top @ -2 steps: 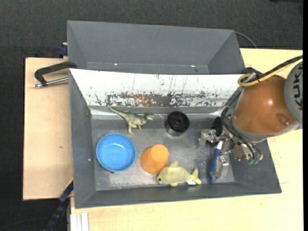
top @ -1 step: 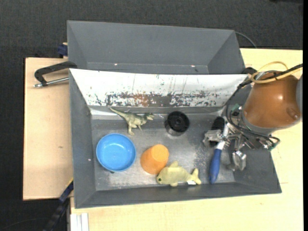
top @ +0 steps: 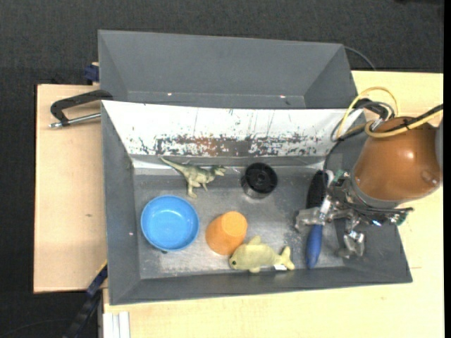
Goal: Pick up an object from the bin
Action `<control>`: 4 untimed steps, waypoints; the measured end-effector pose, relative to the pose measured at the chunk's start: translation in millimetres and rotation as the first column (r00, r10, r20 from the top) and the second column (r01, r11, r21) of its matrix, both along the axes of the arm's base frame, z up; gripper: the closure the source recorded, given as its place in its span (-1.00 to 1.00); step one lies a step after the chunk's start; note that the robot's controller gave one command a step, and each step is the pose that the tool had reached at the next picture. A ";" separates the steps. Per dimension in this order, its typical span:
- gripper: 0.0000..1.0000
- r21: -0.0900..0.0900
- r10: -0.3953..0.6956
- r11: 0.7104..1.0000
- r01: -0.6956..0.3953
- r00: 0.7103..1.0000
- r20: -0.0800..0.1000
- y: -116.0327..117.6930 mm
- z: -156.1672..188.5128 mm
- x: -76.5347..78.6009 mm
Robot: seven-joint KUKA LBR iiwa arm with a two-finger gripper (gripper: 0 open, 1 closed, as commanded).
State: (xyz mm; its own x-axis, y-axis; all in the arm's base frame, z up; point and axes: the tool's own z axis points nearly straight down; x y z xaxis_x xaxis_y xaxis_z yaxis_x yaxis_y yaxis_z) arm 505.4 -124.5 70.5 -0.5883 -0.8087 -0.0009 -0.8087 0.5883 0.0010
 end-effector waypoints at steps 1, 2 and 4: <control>1.00 0.005 0.001 1.000 -0.001 1.000 0.012 2.6 1.2 3.0; 1.00 0.000 0.000 1.000 0.000 1.000 0.013 4.5 75.4 6.1; 1.00 0.001 -0.004 1.000 0.004 1.000 0.007 7.5 119.1 9.8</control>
Offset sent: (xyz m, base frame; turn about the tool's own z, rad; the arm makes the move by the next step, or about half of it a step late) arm 0.0000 0.0000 0.0000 0.0000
